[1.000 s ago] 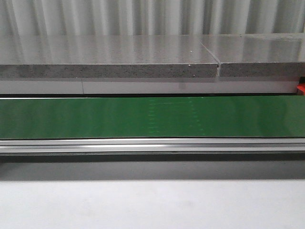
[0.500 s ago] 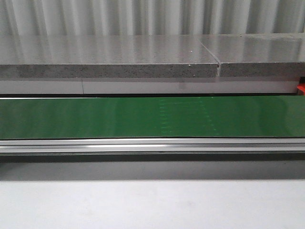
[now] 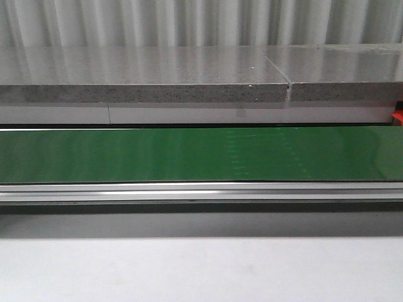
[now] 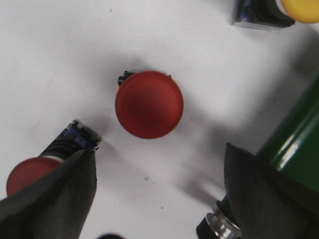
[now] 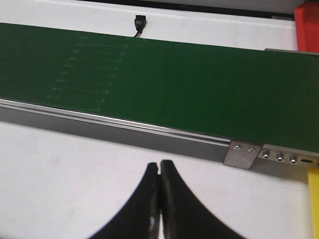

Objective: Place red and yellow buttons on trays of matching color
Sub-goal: 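Close the left gripper on a red push-button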

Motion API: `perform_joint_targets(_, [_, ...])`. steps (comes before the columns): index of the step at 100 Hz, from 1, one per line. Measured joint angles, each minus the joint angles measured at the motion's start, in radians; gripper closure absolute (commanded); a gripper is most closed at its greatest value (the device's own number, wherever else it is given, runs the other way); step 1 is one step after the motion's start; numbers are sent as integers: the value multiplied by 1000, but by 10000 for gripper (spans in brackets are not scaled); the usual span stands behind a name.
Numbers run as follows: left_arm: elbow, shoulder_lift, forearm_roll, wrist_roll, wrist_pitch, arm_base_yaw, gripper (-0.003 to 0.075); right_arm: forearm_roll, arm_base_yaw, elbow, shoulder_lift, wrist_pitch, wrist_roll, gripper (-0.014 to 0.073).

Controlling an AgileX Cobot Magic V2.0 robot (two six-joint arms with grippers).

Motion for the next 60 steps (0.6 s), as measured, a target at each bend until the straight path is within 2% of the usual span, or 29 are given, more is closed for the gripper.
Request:
perform_joint_targets(40, [-76,130,-2,0,-10,0,213,0,0,0,0,0,0,662])
perform_joint_targets(49, [-78,134,-2,0,-14,0,297,0,0,0,0,0,0,662])
perform_joint_targets(60, [-80,134,-2,0,-17,0,437,0,0,0,0,0,0,662])
